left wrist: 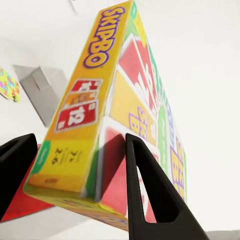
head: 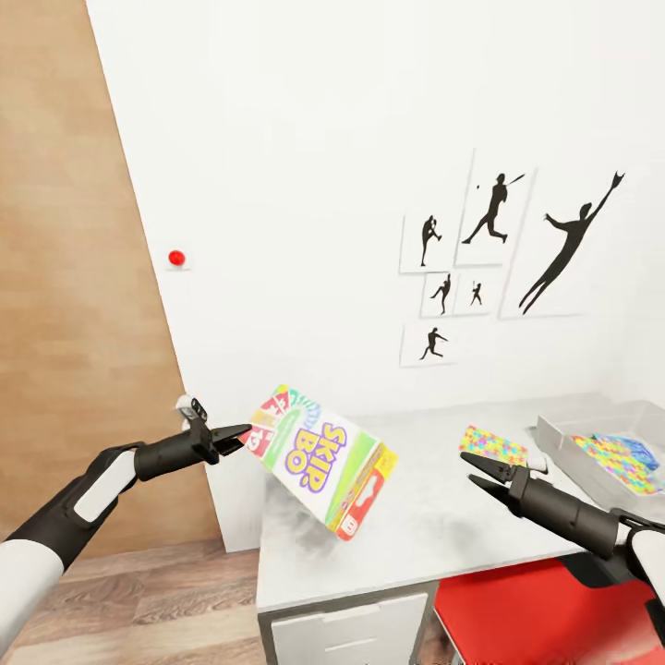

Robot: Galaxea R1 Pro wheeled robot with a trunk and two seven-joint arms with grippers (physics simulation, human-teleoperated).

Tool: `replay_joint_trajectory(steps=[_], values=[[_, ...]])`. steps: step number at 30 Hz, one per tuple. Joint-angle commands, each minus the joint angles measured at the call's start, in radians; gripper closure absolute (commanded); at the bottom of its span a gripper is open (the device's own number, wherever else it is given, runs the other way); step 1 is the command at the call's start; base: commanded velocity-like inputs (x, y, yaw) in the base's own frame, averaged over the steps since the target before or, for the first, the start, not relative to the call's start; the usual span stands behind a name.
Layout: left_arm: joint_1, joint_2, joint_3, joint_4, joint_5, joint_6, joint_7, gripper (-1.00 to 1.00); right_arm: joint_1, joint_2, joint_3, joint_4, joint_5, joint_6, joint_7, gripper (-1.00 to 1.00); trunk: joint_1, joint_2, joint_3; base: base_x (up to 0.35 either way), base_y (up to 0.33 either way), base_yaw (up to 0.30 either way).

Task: Put all the toys in the child's room - the three board games (two on the bed and one on the table), the two jigsaw puzzles on the table, and the tennis ball on the table - inside the toy box on the table in the child's room.

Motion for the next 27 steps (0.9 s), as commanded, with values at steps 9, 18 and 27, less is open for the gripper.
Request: replay_joint_trajectory(steps=[9,18,27], values=[[-0.001,0.001,-0.003,0.000,0.008,0.006,-0.001,1.00,-0.001,0.001,0.001,0.003,0.010,0.001,0.010,-1.00,0.001,-0.003,0.007,-0.198,-0.228,-0.234],[0.000,0.001,-0.003,0.000,0.007,0.006,-0.001,1.00,-0.001,0.001,0.000,0.006,0.010,-0.001,0.011,-1.00,0.001,-0.003,0.016,-0.192,-0.192,-0.240],[0.000,0.002,-0.003,0.000,0.006,0.008,-0.001,1.00,-0.001,0.000,-0.002,0.007,0.009,0.000,0.012,-1.00,0.001,-0.003,0.025,-0.158,-0.252,-0.243]])
